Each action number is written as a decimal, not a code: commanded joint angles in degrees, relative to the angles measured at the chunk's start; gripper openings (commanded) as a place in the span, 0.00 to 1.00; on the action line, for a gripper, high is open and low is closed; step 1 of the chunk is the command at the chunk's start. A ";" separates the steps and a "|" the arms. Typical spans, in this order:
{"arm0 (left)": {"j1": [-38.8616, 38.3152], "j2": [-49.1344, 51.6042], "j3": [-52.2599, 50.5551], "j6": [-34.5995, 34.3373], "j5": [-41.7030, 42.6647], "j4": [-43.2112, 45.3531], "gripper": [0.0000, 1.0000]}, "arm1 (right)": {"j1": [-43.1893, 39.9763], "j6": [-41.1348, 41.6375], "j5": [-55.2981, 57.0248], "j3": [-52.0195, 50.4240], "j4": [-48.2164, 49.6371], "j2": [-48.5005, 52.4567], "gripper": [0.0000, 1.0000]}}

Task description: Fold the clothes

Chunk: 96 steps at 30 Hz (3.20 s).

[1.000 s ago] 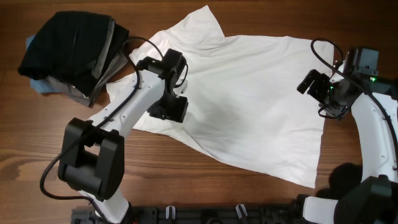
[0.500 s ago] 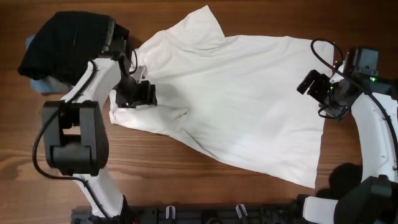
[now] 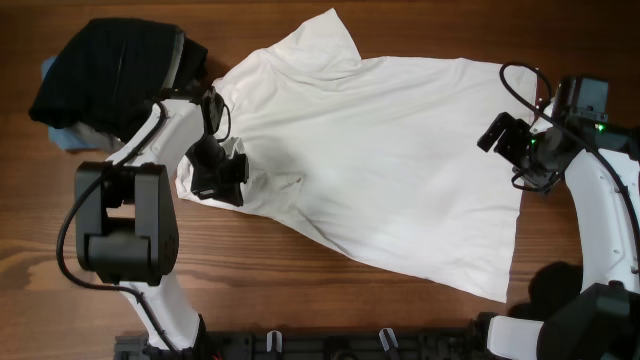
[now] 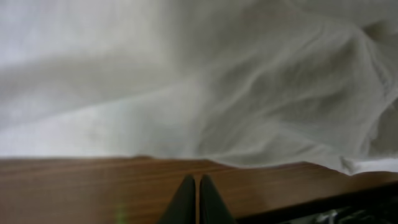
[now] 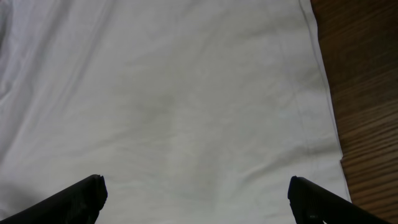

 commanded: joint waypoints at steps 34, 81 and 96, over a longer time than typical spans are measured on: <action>-9.57 -3.98 1.70 8.24 0.07 13.05 0.77 | -0.24 -1.33 0.55 -0.15 2.10 0.13 0.98; -6.86 -0.83 1.75 -6.69 -15.19 2.12 0.60 | -0.24 -1.55 0.57 -0.15 2.45 0.13 0.99; -5.31 -1.07 0.70 -10.93 -13.00 -6.73 0.04 | -0.24 -2.84 0.55 -0.15 2.67 0.13 0.98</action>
